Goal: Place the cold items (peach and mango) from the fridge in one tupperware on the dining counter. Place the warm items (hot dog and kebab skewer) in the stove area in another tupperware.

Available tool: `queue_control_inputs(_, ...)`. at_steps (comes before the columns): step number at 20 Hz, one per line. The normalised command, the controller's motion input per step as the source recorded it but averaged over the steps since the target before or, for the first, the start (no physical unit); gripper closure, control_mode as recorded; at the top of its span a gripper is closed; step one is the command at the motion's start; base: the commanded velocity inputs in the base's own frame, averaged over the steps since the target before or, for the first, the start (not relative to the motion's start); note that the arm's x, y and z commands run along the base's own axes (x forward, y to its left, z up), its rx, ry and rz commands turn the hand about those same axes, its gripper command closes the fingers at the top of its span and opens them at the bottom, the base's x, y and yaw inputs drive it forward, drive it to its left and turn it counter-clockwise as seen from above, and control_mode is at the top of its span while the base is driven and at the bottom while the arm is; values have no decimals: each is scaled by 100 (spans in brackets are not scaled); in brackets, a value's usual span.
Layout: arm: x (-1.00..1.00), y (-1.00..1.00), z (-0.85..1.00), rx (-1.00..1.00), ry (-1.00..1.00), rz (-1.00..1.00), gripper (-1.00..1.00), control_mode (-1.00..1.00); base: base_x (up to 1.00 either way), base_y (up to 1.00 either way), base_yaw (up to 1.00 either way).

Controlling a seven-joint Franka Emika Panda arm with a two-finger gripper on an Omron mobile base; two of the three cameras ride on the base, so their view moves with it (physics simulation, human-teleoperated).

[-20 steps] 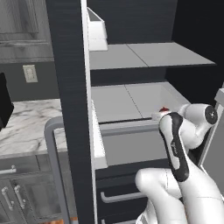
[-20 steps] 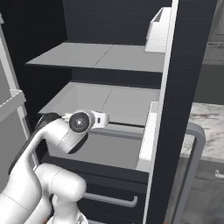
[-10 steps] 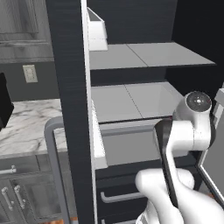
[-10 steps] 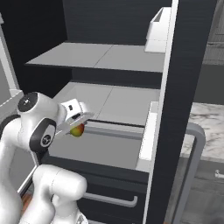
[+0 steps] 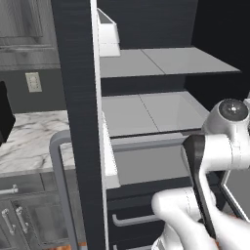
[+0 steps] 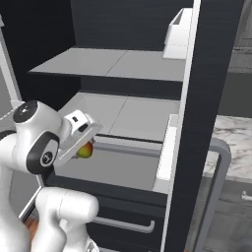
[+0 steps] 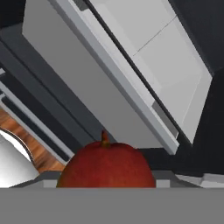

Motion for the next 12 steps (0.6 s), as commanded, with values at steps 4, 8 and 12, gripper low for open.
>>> queue_control_inputs(4,0,0,-41,4,-15,20,100,-100,0,0,0)
queue_control_inputs(8,-18,3,-23,0,-17,5,100,-100,0,0,0)
queue_control_inputs(12,-18,0,-8,0,-11,1,100,100,-23,0,1)
